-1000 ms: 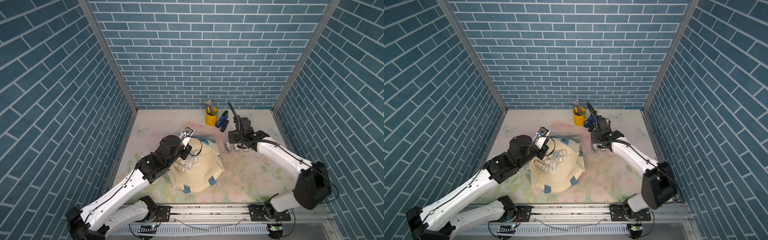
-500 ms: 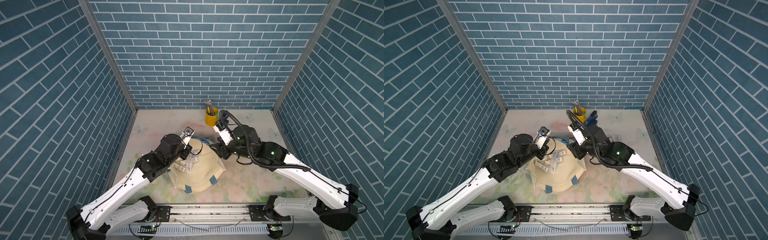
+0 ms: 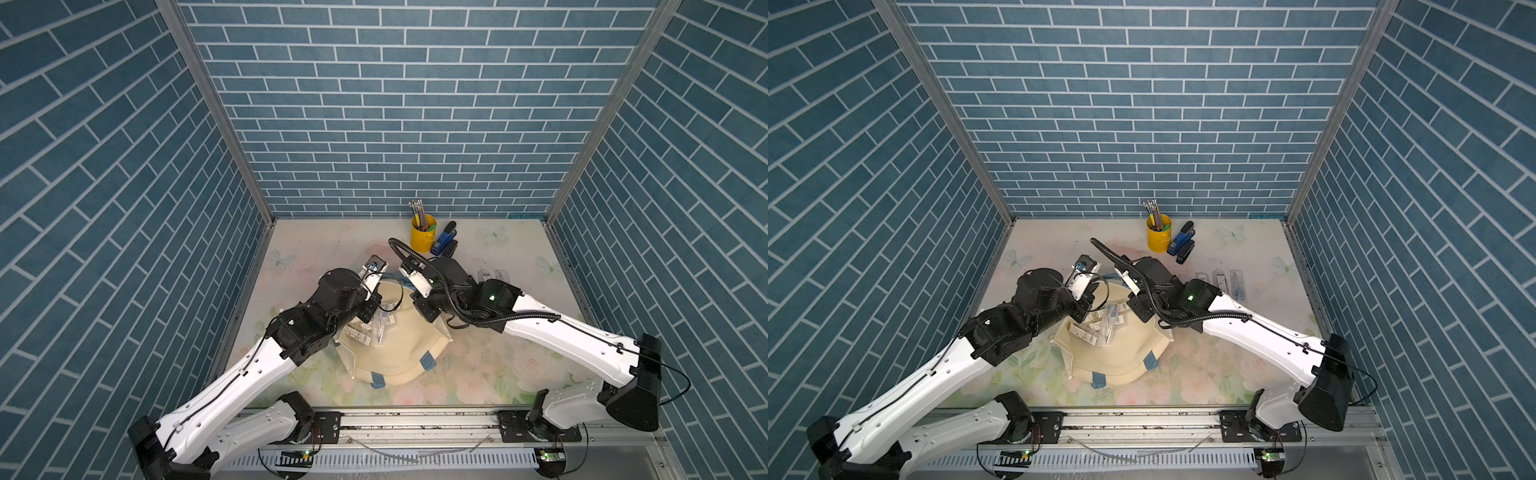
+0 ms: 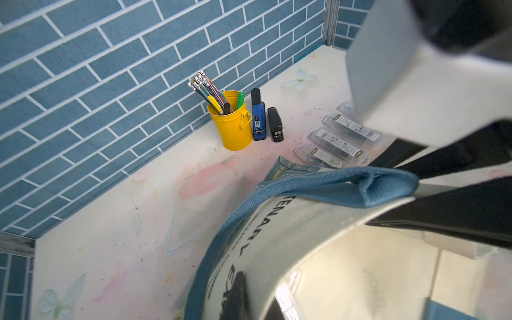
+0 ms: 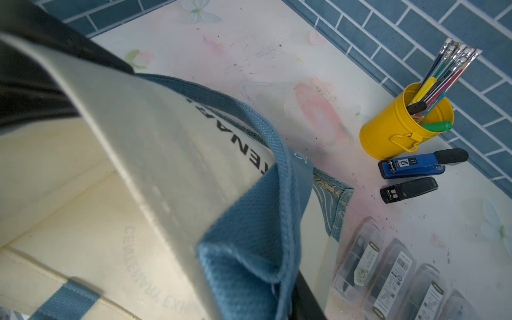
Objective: Take out the compass set from the canvas bag
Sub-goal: Pick up the compass set from the canvas bag.
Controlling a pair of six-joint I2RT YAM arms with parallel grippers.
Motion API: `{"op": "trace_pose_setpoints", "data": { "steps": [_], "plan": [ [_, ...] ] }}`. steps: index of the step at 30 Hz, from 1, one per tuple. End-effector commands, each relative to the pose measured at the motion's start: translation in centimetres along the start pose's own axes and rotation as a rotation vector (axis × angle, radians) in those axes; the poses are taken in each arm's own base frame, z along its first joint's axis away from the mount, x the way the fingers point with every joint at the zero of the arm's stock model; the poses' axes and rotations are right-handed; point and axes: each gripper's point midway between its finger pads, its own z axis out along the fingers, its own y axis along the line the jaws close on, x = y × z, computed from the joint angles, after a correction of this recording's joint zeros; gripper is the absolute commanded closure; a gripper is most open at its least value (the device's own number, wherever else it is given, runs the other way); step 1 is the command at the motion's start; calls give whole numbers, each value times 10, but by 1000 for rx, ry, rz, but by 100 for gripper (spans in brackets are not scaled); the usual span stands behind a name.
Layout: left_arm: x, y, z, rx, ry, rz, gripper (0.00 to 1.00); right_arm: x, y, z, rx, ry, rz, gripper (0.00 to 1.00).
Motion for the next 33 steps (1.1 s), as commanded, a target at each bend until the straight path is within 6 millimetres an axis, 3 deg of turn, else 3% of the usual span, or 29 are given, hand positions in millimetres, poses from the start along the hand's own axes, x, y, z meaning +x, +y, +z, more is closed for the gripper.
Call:
{"op": "trace_pose_setpoints", "data": {
  "steps": [1,3,5,18,25,33],
  "plan": [
    [-20,3,-21,20,-32,-8,67,-30,-9,-19,-41,-117,51,78],
    [-18,0,-29,44,-17,-5,50,-32,-12,-21,-77,-133,79,81],
    [-19,-3,-36,71,-6,-2,43,-34,-15,-20,-97,-135,94,84],
    [-22,-36,-47,281,73,-30,28,-44,-18,-15,-123,-145,116,89],
    [-7,-27,-23,198,164,-8,36,-47,-16,-14,-133,-155,117,89],
    [-14,-21,-11,155,140,1,65,-47,-16,-11,-138,-150,118,89]
  ]
}}
